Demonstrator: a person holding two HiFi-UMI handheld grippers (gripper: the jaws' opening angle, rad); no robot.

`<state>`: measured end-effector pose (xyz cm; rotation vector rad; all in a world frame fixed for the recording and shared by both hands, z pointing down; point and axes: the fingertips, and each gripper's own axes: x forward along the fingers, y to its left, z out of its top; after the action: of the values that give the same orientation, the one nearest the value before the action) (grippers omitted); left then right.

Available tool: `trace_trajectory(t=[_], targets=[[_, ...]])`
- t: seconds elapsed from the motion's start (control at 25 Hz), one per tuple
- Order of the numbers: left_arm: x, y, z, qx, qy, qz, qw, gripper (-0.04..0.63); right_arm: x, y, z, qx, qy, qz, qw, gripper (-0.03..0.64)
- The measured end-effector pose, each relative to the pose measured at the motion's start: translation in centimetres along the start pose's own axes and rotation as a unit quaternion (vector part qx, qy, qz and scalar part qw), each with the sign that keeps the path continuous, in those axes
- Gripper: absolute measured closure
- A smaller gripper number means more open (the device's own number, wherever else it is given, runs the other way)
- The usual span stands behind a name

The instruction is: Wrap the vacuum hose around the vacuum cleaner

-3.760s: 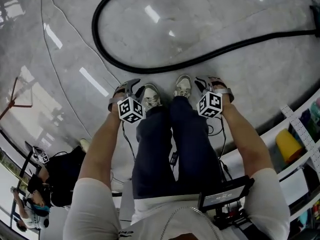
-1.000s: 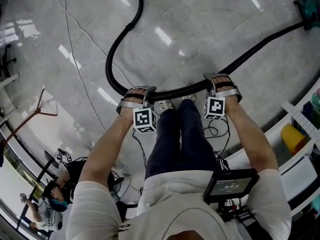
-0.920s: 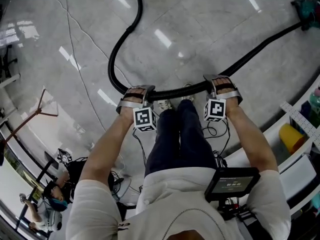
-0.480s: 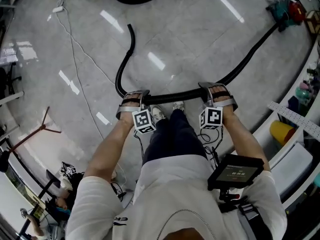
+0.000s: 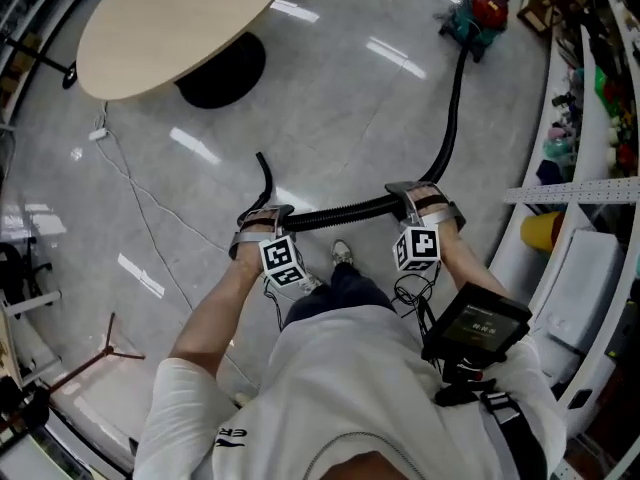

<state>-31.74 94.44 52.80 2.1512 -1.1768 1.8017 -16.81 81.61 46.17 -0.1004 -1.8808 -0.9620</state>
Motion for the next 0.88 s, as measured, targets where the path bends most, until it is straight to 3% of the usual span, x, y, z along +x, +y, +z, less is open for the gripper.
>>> trace_trajectory(t=[0.2,0.36,0.72,0.88], targets=[[0.0,4.2,6.8,0.093,-0.037,0.006,0.9950,0.495,-4.8,-1.8,-4.9,0.067,0.047,-0.058,0.995,0.460],[0.2,6.0,12.6,0.137,-0.066,0.006,0.9883,0.495,-8.3,-2.7,-9.1,0.113,0.064,-0.097,0.987,0.460],[1.9,10.4,26.0,0.175,-0.135,0.019,0.9751,0.495,-14.9,-7.5,-18.3,0.177,0.073,-0.193,0.962,0.460],[2.9,12.9,29.8,0.166,-0.166,0.033,0.9714,0.495,-17.1,-10.0,-20.1,0.202,0.062,-0.229,0.950,0.460]])
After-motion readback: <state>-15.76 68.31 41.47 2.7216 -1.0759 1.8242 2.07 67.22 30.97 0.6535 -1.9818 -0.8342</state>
